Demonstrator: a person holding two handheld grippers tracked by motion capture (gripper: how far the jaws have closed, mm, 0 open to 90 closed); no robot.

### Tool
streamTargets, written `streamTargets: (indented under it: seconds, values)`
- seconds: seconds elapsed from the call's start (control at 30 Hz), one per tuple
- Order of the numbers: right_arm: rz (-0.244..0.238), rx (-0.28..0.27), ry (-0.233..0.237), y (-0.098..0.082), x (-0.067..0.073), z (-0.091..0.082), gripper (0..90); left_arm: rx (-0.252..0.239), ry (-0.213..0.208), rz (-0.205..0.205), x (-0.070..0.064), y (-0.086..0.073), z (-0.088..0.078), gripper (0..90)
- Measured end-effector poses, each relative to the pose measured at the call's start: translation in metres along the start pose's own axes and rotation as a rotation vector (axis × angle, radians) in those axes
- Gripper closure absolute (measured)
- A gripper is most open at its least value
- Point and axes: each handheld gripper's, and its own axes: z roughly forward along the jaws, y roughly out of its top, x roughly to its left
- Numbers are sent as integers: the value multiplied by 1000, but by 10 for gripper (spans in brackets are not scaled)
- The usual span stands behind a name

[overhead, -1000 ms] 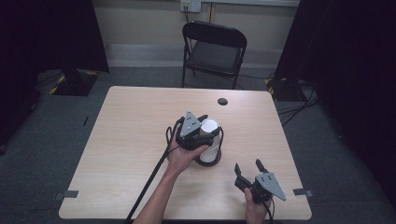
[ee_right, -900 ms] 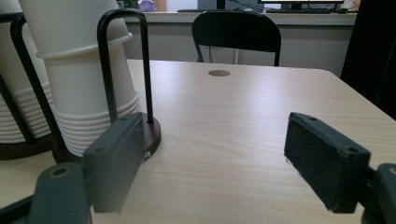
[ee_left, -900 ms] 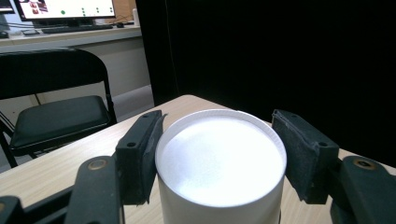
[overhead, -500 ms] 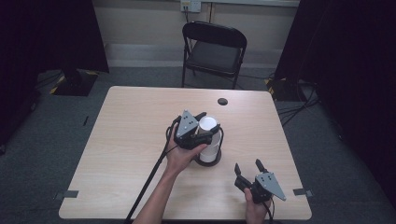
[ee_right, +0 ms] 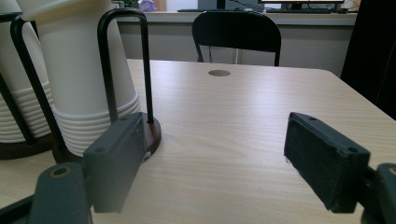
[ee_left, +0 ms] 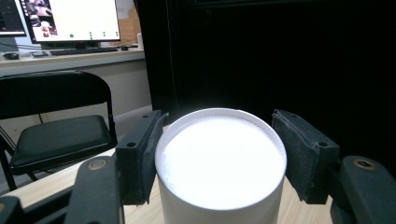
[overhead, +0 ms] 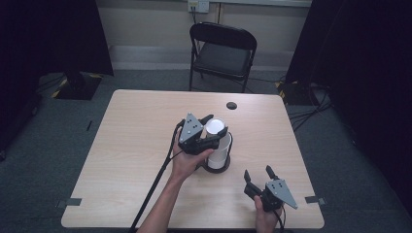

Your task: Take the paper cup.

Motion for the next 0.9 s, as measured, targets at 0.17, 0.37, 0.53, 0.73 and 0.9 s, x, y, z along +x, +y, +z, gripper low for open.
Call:
streamTargets:
  seconds: [0.17, 0.37, 0.53, 0.73, 0.9]
  values:
    - [0, 2, 0, 0, 0, 0, 201, -14, 1, -19, 3, 3, -4, 357]
    - [-1, 4, 3, 0, 0, 1, 202, -22, 4, -34, 5, 6, -9, 357]
    - [-1, 5, 5, 0, 0, 1, 202, -36, -3, -42, 5, 10, -16, 357]
    - [-1, 5, 1, 0, 0, 0, 202, -48, -9, -49, 3, 12, -26, 357]
    - [-2, 6, -1, 0, 0, 0, 202, -53, -23, -72, 4, 11, -36, 357]
